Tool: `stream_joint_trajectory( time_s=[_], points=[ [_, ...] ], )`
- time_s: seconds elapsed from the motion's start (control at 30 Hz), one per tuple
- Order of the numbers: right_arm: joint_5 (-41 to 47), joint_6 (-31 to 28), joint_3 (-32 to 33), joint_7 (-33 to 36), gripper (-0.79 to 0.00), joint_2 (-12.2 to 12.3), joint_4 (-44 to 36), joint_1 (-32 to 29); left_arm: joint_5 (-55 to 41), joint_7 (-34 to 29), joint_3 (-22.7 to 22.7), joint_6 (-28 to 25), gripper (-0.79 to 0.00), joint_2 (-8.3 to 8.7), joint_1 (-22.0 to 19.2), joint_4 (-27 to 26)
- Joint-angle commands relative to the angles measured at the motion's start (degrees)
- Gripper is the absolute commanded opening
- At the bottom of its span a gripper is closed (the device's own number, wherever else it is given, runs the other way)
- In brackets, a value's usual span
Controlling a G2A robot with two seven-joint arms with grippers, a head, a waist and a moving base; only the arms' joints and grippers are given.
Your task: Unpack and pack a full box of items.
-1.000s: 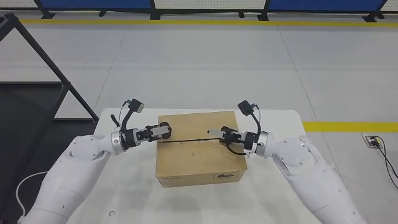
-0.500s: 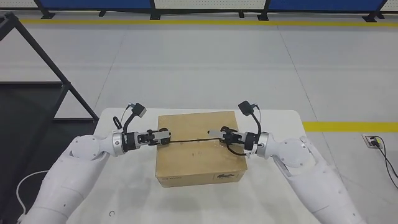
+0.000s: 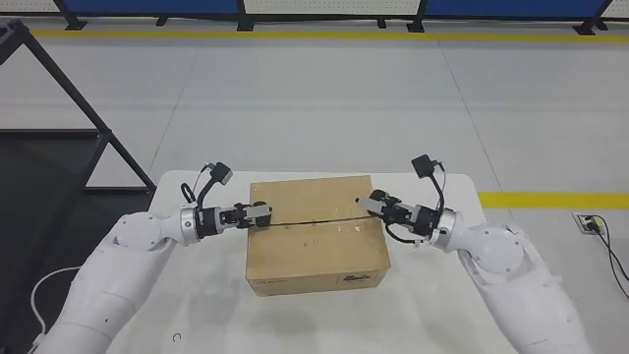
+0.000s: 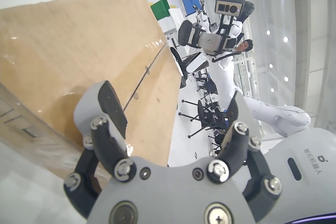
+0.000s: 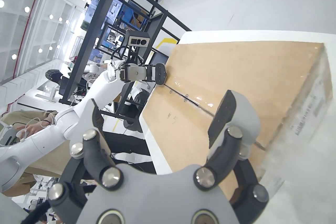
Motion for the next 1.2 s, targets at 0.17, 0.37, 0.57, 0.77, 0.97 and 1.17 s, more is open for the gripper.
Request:
stream_joint_trajectory(
  time_s=[0.17,0.37,0.57,0.77,0.97,1.17],
  points=[
    [2.0,-1.2,9.5,0.7,0.000,2.2,-1.2,-8.7,0.1,-0.1,0.4,0.1,0.000,-0.20,-0.5,-0.1],
    [1.5,-0.3,10.7,1.5,0.000,2.6,-1.6,-9.9,0.1,-0.1,0.4,0.1,0.000,-0.20,-0.5,-0.1],
    [1.5,-0.3,10.7,1.5,0.000,2.6,-1.6,-9.9,0.1,-0.1,0.4,0.1,0.000,-0.20,-0.5,-0.1],
    [1.5,-0.3,10.7,1.5,0.000,2.6,-1.6,-9.9,0.1,-0.1,0.4,0.1,0.000,-0.20,-0.5,-0.1],
    [-0.1,0.3,10.5,-0.7,0.000,2.6,-2.4,-11.3,0.6,2.3,-1.0,2.4,0.000,0.25,1.4,-3.3],
    [0.1,0.1,10.1,-1.5,0.000,2.7,-1.1,-11.8,-0.1,0.8,-3.6,5.4,0.000,1.22,3.2,-5.7]
  ],
)
